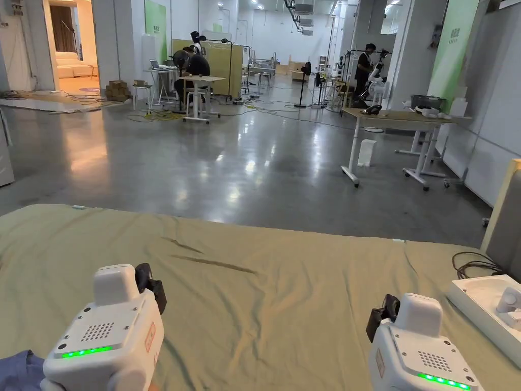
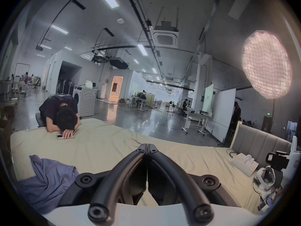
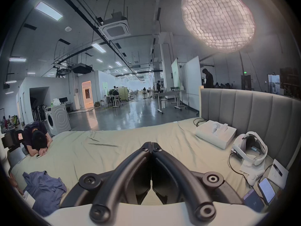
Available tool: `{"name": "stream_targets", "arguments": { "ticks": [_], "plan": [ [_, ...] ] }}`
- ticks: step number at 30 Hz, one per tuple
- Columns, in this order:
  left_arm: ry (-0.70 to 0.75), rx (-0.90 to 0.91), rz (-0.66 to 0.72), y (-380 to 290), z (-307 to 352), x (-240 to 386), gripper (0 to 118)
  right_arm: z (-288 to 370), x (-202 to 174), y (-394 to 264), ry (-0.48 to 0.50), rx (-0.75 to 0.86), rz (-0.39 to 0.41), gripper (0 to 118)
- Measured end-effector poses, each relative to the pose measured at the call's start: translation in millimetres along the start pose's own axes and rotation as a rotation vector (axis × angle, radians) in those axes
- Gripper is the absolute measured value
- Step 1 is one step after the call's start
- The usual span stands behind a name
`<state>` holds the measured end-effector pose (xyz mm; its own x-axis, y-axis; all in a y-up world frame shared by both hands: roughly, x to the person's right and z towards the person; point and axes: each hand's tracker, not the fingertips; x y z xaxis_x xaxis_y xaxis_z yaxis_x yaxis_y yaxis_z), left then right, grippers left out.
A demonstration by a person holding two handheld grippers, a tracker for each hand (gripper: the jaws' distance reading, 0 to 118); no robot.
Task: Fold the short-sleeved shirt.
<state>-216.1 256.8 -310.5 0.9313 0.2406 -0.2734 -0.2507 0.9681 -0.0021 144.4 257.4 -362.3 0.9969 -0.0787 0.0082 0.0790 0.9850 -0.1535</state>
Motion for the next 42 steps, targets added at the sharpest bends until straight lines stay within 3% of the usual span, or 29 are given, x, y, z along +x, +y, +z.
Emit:
{"name": "stream_targets", "arguments": {
  "ticks": [2,4,8,13,16,19,22,25,27,30,31,42],
  "plan": [
    [-0.006,-0.012,-0.024,1,1,2,2,1,-2,-2,0.001,0.002,0.012,0],
    [0.003,-0.014,-0.174,1,1,7,2,2,-4,-1,0.002,0.003,0.048,0],
    [-0.025,-0.023,-0.314,2,4,9,2,5,-14,0,0.006,0.028,0.143,0],
    [-0.042,-0.137,-0.409,7,11,-7,2,10,-31,1,0.065,0.019,0.159,0],
    [-0.023,-0.247,-0.433,6,17,-37,2,10,-46,-6,0.092,0.018,0.190,0],
    [-0.028,-0.423,-0.353,3,19,-76,2,9,-58,-19,0.115,0.002,0.218,0],
    [0.037,-0.538,-0.271,-6,19,-119,2,7,-67,-33,0.137,-0.034,0.221,0],
    [0.137,-0.685,-0.285,-19,13,-158,4,4,-74,-45,0.152,-0.069,0.222,0],
    [0.176,-0.780,-0.264,-30,8,-185,15,2,-77,-51,0.176,-0.090,0.219,0],
    [0.209,-0.912,-0.173,-47,2,-225,66,2,-81,-57,0.184,-0.106,0.238,0],
    [0.214,-0.934,-0.158,-53,1,-238,73,2,-82,-60,0.185,-0.109,0.246,0],
    [0.209,-1.142,-0.079,-117,-10,-282,73,-10,-88,-77,0.193,-0.169,0.264,0]
  ]
}}
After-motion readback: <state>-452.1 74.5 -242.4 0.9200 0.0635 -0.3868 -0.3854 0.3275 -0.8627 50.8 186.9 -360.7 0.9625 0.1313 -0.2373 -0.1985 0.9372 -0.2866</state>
